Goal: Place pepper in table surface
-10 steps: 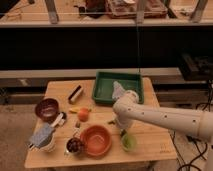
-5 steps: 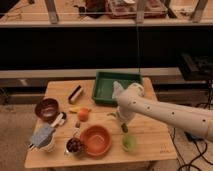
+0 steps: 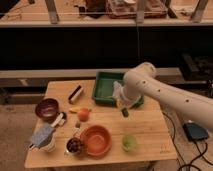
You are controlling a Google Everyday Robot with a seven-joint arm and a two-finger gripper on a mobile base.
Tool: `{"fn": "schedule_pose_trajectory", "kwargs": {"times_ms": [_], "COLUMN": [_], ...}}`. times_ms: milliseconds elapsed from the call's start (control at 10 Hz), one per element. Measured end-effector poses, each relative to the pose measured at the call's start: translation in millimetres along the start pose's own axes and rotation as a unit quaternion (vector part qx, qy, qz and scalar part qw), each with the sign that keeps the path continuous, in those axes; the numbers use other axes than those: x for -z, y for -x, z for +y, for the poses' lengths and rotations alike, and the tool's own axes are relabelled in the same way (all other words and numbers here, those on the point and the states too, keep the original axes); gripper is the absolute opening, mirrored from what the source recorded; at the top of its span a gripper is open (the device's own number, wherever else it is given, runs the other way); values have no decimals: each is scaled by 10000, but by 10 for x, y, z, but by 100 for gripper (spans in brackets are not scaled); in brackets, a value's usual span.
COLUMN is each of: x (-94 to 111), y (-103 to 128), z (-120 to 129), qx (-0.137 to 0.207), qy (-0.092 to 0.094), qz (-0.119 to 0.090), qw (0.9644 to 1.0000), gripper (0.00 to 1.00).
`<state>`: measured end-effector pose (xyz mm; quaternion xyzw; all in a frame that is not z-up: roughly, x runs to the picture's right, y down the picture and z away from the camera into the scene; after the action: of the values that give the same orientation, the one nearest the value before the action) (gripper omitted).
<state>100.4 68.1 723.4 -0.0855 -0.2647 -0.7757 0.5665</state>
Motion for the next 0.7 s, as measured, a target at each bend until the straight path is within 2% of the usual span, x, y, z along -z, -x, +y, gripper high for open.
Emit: {"fn": "schedule_pose_trajectory", "kwargs": {"times_ms": [200, 300, 500, 700], "x": [379, 501, 586, 491], "y": [-91, -105, -126, -87], "z": [68, 110, 123, 138], "qx": [-40, -93, -155, -250], "qy": [8, 23, 31, 2], "qz": [87, 84, -33, -177], "qw": [10000, 9999, 9999, 9995], "gripper": [19, 19, 19, 19]}}
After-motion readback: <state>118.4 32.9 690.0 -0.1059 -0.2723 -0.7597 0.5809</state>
